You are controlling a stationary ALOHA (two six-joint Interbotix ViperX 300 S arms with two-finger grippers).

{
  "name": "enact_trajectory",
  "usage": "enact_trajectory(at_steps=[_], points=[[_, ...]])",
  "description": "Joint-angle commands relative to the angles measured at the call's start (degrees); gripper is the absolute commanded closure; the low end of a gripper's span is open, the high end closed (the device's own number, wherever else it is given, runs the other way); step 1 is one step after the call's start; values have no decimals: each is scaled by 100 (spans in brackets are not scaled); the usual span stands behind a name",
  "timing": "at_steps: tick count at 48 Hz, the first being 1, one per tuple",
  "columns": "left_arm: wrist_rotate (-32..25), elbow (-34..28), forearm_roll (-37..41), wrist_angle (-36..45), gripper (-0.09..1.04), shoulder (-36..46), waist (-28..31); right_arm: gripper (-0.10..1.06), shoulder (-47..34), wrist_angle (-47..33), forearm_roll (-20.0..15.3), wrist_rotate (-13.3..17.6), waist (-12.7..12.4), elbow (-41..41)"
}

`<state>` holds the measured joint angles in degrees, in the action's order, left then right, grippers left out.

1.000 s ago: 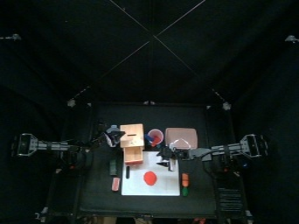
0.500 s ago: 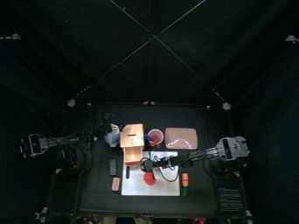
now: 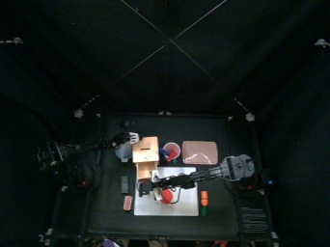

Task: Get the cutter from the drawer then cut the dough then place the extra dough in the bowl
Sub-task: Shut the drawer

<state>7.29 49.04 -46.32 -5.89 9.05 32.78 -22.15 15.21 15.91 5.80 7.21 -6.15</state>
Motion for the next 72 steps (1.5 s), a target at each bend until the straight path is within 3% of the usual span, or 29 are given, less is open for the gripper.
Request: enact_trajectory(at_steps=[1,17,72], points=[[-9,-193,26,97,65,-62,44,46,-70,413,123,26,0,536],[-26,-193,62,387,65,-79,70,46,-545,967,211,53,-44,1160],[-9,-246,53,396,65,-220,105,46,-817,1055,466,62,-967,1705]])
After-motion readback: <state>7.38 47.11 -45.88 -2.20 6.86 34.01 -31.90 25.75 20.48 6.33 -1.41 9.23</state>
